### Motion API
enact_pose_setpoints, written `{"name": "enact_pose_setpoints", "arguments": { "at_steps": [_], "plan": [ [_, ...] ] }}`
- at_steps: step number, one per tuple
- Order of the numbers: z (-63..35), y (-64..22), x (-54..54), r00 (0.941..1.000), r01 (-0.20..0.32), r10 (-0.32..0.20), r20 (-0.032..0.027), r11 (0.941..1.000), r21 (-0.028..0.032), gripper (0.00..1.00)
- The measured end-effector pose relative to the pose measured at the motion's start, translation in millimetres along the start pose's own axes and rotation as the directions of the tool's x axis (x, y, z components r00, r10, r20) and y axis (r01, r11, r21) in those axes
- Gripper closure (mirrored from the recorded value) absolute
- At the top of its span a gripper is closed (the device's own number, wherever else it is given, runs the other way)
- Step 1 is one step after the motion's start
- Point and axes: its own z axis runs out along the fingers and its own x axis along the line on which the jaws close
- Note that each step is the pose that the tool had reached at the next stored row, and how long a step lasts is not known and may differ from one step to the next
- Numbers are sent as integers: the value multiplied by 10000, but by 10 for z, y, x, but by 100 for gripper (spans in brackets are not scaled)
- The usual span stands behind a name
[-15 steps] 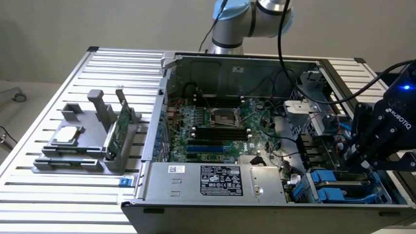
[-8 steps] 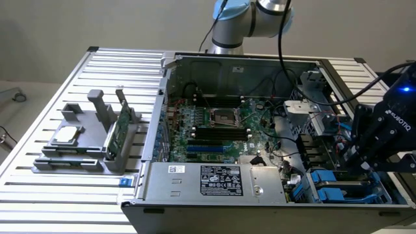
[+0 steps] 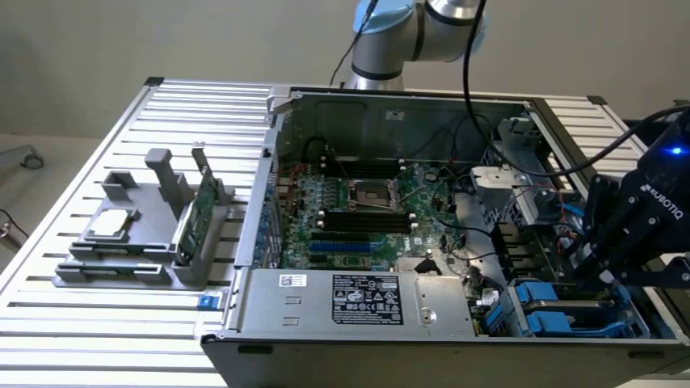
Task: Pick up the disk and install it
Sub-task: 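Insert the first disk wire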
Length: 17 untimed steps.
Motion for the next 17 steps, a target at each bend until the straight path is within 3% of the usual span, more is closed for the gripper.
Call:
{"name": "enact_pose_setpoints", "arguments": {
  "at_steps": [7,17],
  "plan": [
    [13,19,-10,10000,9,-9,2,9999,113,83],
    [13,40,-12,10000,-73,74,-14,9994,327,83]
  ]
}}
